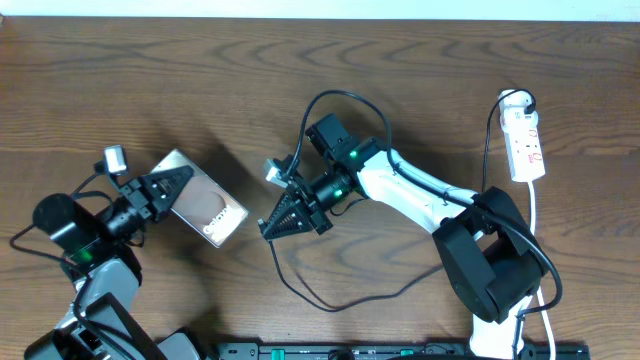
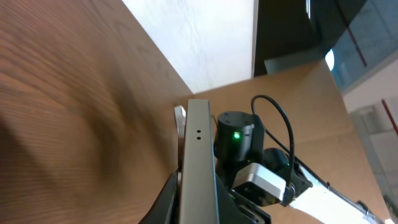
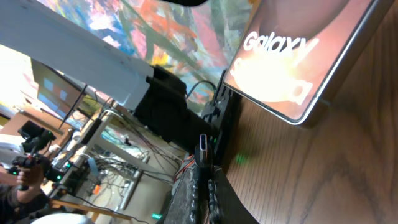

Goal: Plug charger to phone and switch on socket

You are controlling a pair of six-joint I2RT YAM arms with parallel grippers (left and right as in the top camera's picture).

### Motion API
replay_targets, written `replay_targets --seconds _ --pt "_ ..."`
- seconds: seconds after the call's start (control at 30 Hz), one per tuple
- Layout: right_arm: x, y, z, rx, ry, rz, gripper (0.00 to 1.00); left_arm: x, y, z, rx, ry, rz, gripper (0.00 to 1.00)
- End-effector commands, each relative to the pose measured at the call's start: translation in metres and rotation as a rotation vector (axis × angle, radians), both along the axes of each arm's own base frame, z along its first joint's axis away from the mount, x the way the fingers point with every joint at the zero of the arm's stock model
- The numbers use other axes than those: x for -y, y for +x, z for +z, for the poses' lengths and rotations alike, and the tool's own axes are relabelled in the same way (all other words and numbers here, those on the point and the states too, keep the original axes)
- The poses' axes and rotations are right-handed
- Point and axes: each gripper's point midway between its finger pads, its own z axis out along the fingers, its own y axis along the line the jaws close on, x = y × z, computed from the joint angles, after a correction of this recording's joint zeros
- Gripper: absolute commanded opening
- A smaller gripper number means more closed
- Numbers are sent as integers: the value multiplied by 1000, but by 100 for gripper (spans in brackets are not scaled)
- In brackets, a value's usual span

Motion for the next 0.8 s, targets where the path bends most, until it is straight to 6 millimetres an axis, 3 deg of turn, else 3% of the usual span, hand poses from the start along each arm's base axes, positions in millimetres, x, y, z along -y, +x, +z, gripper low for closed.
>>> replay_targets --seconds 0.0,0.33,0.53,0.77 --pt "3 -9 -10 -29 10 21 1 14 -3 6 46 27 -67 7" --pt "9 -28 -26 -53 -6 45 1 22 -3 5 45 25 -93 7" --pt "5 -42 -29 -38 4 81 1 41 -5 5 92 56 -160 7" --pt "4 -43 -29 -27 10 86 1 57 -8 6 119 71 -214 8"
